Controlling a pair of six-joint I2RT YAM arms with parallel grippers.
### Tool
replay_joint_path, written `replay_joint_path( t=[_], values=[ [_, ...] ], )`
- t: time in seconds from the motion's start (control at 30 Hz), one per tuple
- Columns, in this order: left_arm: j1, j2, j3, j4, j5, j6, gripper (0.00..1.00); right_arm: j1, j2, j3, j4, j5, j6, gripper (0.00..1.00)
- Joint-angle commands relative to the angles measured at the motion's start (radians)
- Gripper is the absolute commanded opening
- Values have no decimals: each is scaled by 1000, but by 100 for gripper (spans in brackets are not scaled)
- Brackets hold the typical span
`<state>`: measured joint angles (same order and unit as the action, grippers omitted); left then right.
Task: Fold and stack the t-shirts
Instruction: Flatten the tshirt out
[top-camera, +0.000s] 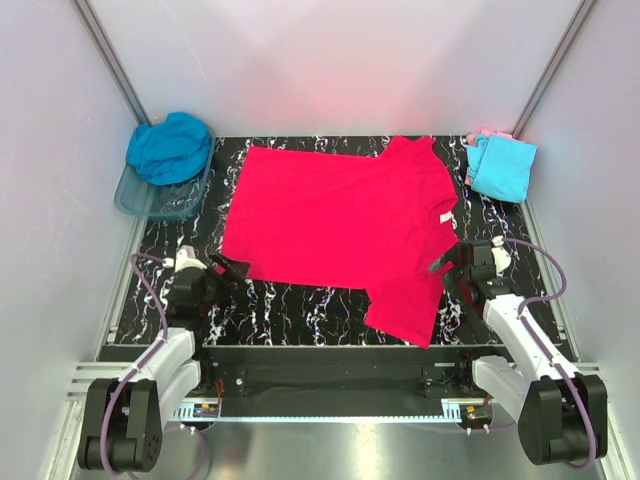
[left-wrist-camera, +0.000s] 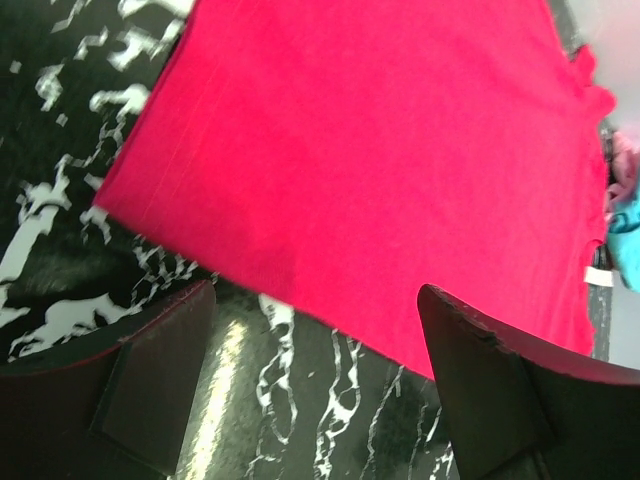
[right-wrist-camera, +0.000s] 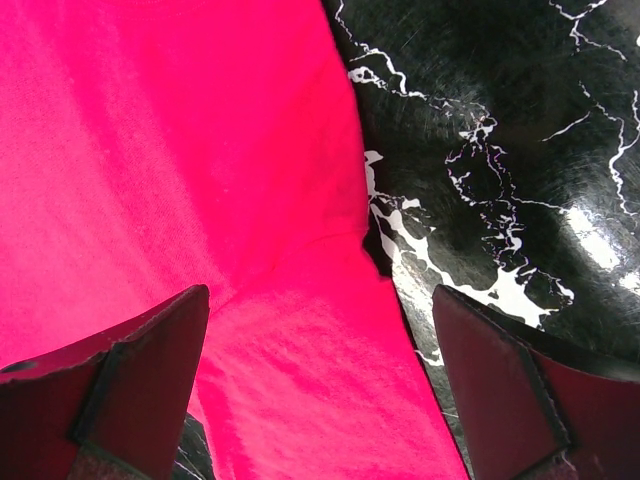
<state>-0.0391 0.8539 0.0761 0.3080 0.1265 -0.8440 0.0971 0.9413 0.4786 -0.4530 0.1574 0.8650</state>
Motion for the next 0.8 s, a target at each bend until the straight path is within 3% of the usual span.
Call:
replay_joint_path(
  t=[0.0, 0.27, 0.77],
  values=[
    [-4, 34, -1, 57, -8, -18, 88, -7, -1, 12, 27, -12, 3, 100],
    [-30, 103, 91, -105, -91, -27, 86, -8, 20, 14, 42, -21, 8, 100],
    [-114, 307, 215, -144, -183, -1, 85, -11, 13, 6, 43, -32, 19, 100]
  ],
)
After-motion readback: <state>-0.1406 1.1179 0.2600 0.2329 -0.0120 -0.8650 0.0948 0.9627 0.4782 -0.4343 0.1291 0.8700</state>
